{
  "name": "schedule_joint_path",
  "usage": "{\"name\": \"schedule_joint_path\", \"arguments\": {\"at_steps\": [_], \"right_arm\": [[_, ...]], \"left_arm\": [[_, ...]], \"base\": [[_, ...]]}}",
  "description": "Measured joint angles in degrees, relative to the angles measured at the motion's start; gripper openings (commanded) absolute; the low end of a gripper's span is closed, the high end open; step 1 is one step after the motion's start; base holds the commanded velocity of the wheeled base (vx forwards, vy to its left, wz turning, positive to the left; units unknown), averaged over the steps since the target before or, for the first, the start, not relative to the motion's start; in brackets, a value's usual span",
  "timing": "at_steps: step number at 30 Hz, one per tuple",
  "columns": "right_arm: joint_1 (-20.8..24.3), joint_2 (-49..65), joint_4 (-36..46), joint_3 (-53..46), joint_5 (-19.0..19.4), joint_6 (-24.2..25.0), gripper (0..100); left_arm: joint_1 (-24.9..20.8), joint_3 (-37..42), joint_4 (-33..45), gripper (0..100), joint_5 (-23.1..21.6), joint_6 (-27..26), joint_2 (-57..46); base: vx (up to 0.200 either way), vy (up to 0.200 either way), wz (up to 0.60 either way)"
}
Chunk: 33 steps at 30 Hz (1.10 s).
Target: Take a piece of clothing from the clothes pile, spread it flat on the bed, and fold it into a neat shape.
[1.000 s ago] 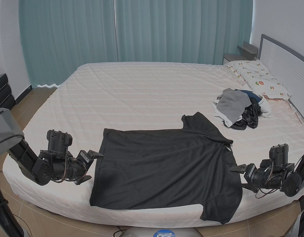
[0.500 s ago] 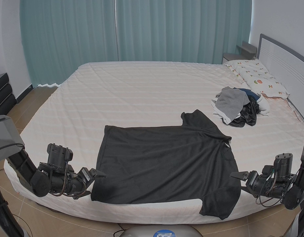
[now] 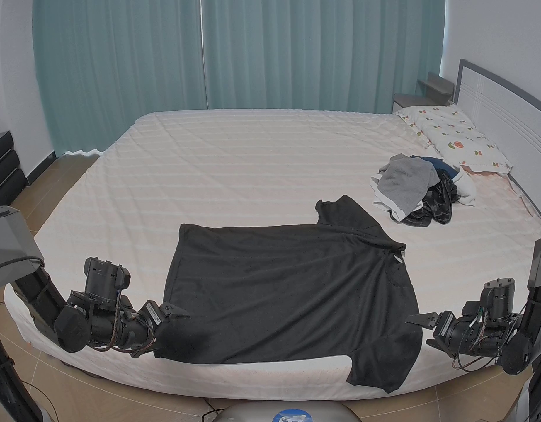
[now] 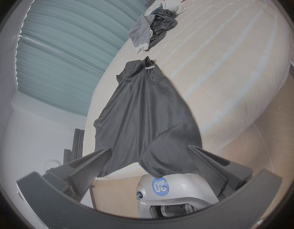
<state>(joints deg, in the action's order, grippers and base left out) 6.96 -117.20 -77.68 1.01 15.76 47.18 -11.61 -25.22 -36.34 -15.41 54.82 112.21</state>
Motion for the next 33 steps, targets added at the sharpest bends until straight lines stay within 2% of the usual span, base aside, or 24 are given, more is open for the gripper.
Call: {"name": "schedule_joint_path", "arguments": {"at_steps": [11,13,18,22,26,33], "right_arm": [[0.3,-0.5,0.1,0.0,-0.9,-0.1,100],[0.4,-0.5,0.1,0.0,-1.0,-0.1,100],[0.8,-0.7,0.2,0.0,-1.0,-0.1,100],[1.1,-0.7,0.2,0.0,-1.0,-0.1,100],[1.3,-0.7,0.3,0.0,-1.0,-0.1,100],[1.7,-0.8,0.2,0.0,-1.0,-0.1,100]], "left_arm": [[1.3,0.9,0.1,100,0.4,-2.9,-0.3],[2.0,1.4,0.1,100,0.3,-5.8,-0.2],[5.0,3.8,-0.4,100,-2.8,-20.9,0.4],[7.9,5.9,-1.1,100,-5.8,-30.2,1.3],[10.3,6.9,-3.3,100,-6.3,-32.8,2.5],[10.8,5.8,-5.2,100,-6.2,-34.6,5.2]], "base": [[0.000,0.000,0.00],[0.000,0.000,0.00],[0.000,0.000,0.00],[0.000,0.000,0.00],[0.000,0.000,0.00],[0.000,0.000,0.00]]}}
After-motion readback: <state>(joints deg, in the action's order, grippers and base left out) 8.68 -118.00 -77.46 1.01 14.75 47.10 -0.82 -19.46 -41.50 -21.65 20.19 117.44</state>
